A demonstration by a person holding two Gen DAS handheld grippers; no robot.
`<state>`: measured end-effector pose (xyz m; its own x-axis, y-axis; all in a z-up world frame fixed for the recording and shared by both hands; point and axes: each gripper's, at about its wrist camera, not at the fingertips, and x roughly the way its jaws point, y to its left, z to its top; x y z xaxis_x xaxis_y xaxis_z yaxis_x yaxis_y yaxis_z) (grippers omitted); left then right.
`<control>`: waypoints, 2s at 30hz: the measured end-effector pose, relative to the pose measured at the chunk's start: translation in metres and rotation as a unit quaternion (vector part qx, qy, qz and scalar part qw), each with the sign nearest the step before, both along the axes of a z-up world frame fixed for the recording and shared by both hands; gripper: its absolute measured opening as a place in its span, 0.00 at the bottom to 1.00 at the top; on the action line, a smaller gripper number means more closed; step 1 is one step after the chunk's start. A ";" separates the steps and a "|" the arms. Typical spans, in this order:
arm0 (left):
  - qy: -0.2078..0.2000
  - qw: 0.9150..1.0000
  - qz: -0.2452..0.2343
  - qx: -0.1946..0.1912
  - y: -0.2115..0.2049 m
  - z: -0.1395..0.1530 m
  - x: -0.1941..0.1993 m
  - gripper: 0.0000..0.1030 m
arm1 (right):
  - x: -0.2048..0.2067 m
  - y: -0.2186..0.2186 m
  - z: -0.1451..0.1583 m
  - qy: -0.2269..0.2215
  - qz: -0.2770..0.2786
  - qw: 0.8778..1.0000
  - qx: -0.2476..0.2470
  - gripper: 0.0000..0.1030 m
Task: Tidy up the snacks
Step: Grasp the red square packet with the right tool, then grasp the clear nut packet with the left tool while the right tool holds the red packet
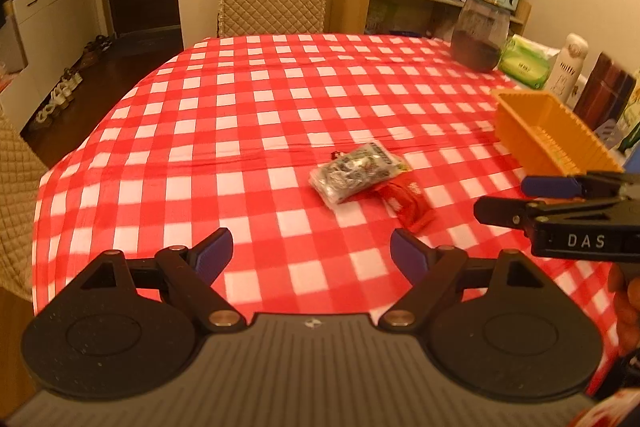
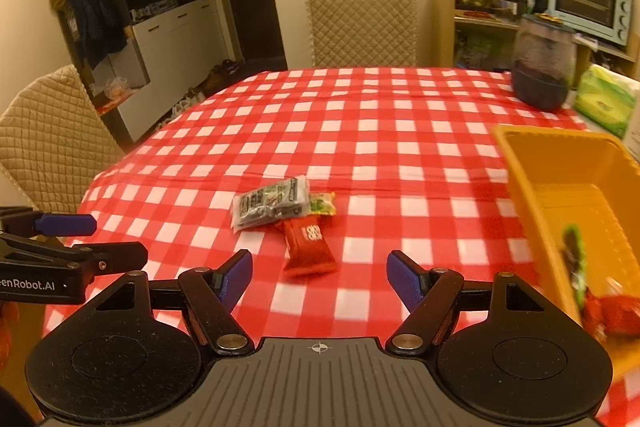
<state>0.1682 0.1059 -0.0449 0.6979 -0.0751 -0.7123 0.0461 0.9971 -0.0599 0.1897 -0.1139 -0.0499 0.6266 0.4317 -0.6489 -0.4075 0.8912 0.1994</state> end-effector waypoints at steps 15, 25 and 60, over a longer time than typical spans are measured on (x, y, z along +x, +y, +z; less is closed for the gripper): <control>0.019 0.999 -0.033 0.009 0.026 -0.051 0.059 0.82 | 0.064 0.052 -0.065 0.015 0.034 0.999 -0.037 0.56; 0.008 0.994 -0.097 0.045 0.008 -0.059 0.081 0.82 | 0.063 0.044 -0.074 0.008 0.018 0.998 -0.051 0.27; 0.056 0.991 -0.116 0.023 -0.067 -0.064 0.055 0.53 | 0.017 -0.042 -0.061 0.036 -0.091 0.995 -0.006 0.27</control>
